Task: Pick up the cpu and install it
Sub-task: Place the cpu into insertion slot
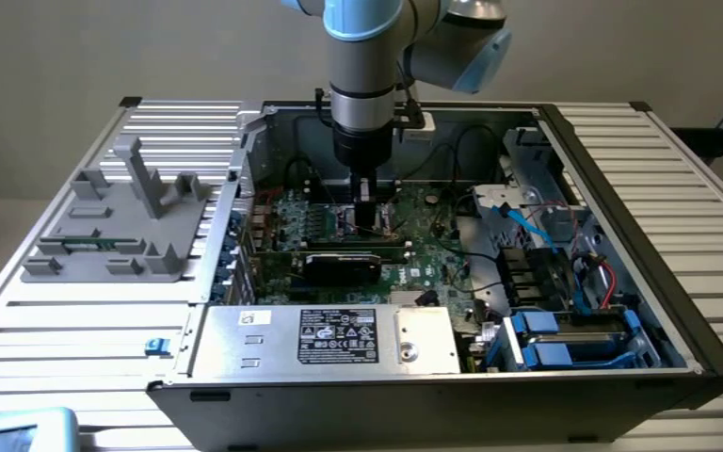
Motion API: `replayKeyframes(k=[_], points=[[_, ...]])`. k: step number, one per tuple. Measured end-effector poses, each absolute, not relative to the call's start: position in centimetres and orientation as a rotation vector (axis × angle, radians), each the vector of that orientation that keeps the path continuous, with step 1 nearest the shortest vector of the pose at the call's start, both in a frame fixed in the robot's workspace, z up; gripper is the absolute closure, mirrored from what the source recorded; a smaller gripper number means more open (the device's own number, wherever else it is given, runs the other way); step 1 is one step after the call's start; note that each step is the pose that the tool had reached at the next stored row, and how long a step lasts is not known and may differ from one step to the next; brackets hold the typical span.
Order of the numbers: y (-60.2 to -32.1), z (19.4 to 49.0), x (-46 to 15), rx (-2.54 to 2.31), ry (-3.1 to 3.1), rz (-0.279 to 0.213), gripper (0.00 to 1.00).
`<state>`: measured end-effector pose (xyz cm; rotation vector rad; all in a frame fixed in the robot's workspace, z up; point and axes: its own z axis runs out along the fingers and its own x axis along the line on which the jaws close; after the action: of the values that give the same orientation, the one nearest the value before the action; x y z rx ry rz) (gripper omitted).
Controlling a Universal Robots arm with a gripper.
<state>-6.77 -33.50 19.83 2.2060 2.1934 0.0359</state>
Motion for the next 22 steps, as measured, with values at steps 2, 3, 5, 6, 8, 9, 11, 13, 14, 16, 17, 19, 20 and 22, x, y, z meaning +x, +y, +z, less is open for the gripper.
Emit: replayKeyframes(k=[2,3,5,6,8,9,11,13,14,16,17,19,20,22], points=[[-33.5,19.83,-6.77,2.207,2.194,0.039,0.36],[-33.5,19.83,-6.77,2.208,2.195,0.041,0.36],[-33.5,19.83,-6.77,2.21,2.197,0.047,0.36],[-33.5,19.82,-6.77,2.212,2.199,0.054,0.36],[-33.5,19.82,-6.78,2.215,2.201,0.065,0.36],[-33.49,19.82,-6.78,2.215,2.202,0.066,0.36],[-33.49,19.81,-6.77,2.216,2.202,0.066,0.36],[-33.49,19.82,-6.77,2.216,2.202,0.066,0.36],[-33.5,19.82,-6.78,2.216,2.202,0.066,0.36],[-33.5,19.82,-6.77,2.214,2.201,0.064,0.36],[-33.5,19.81,-6.77,2.214,2.2,0.062,0.36],[-33.5,19.82,-6.77,2.211,2.198,0.057,0.36],[-33.5,19.82,-6.77,2.21,2.197,0.054,0.36],[-33.51,19.82,-6.78,2.209,2.196,0.052,0.36]])
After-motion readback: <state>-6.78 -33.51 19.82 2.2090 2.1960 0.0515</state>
